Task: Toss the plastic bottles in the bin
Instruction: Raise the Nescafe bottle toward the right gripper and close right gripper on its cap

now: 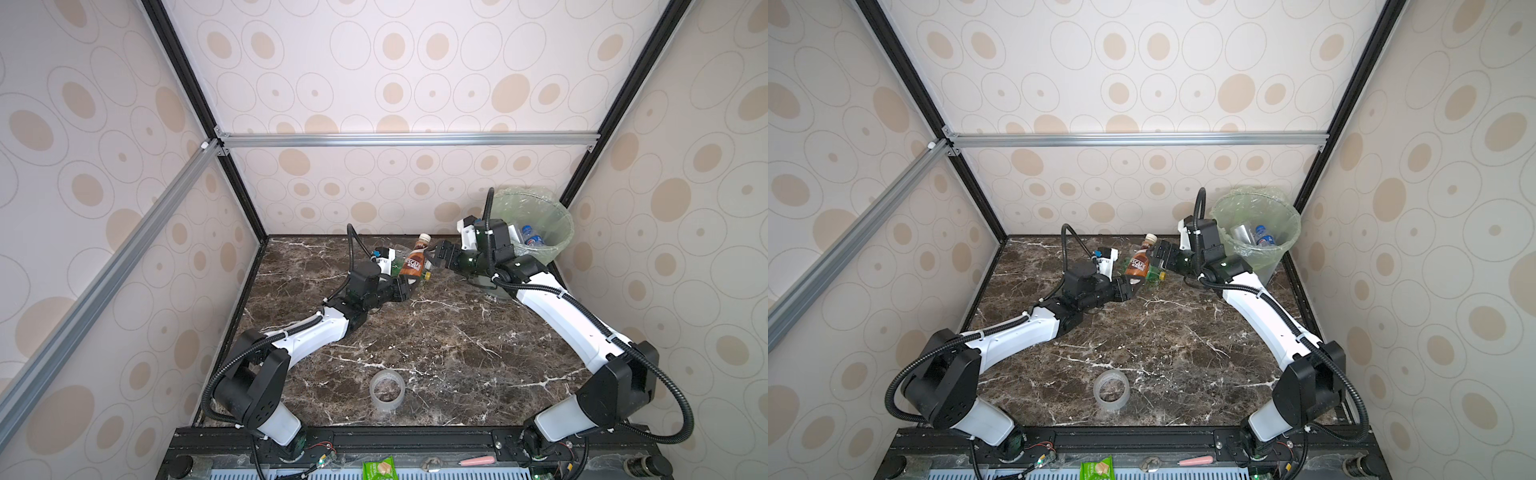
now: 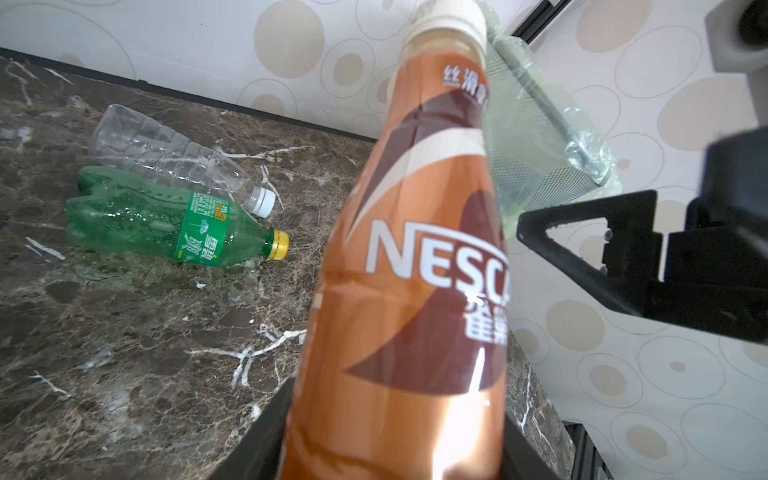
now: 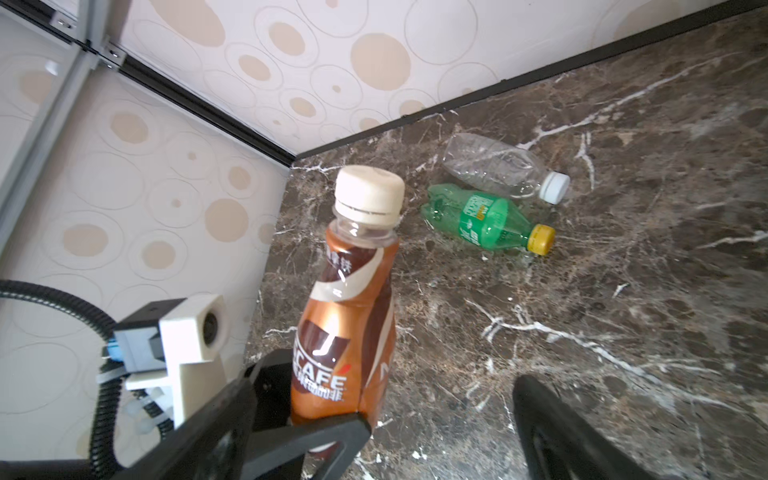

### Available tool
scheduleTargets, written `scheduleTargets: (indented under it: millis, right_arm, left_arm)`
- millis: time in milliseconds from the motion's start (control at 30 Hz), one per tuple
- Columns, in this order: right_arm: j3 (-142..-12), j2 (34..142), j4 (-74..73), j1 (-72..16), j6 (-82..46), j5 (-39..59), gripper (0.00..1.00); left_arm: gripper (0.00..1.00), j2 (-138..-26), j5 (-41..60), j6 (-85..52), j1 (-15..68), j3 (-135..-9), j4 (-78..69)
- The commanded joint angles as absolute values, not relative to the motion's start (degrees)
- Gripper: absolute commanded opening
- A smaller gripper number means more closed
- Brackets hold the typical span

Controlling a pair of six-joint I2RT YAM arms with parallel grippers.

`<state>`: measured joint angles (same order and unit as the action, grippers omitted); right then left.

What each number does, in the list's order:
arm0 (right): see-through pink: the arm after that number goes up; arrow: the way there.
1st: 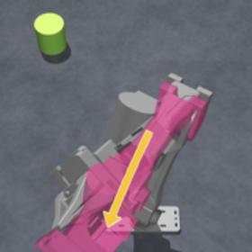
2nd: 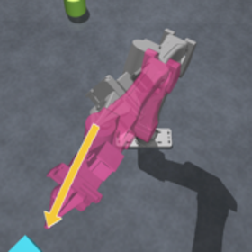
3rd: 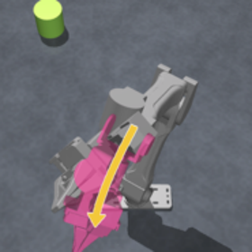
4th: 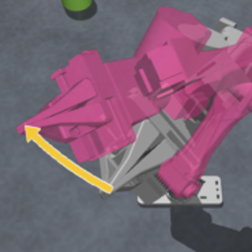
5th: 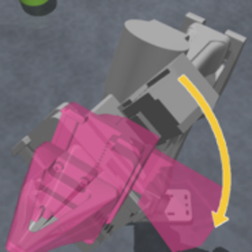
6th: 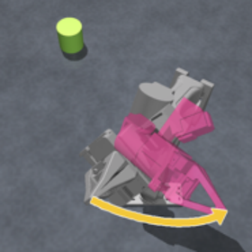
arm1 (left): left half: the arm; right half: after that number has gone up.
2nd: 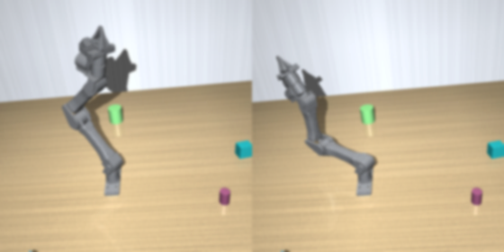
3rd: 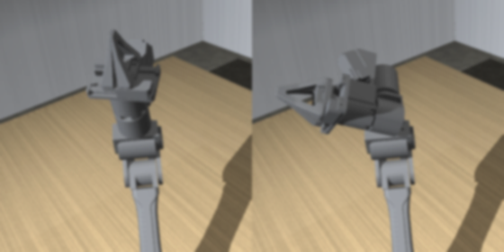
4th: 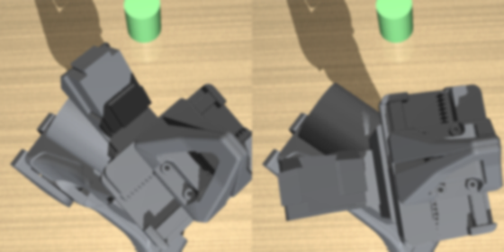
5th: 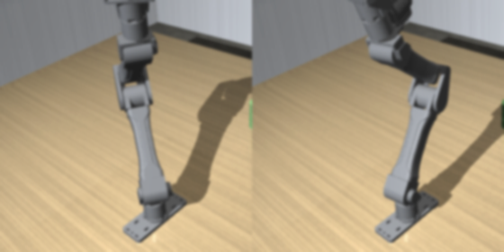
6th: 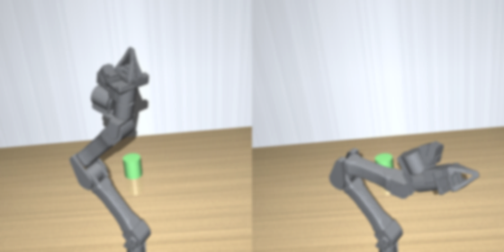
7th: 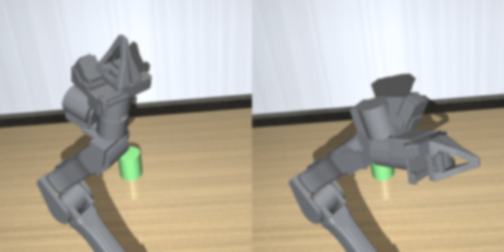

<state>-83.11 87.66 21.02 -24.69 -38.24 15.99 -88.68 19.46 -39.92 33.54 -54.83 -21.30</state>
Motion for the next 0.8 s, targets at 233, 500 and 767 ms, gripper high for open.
scheduleTargets:
  millis: [233, 500, 767]
  right_arm:
    - [-88.14, 96.4, 11.5, -24.75, -45.31, 20.67, 0.88]
    - [-89.93, 100.07, 7.4, -25.76, -46.46, 21.88, 0.74]
    - [-92.89, 102.13, 8.96, -25.93, -45.9, 21.76, 0.49]
  left_arm:
    - [0.58, -84.39, 20.34, -42.49, 33.88, -52.3, -26.63]
    - [0.59, -83.72, 20.35, -42.95, 33.92, -50.9, -26.96]
    - [0.6, -83.5, 19.83, -43.3, 33.95, -50.36, -27.78]
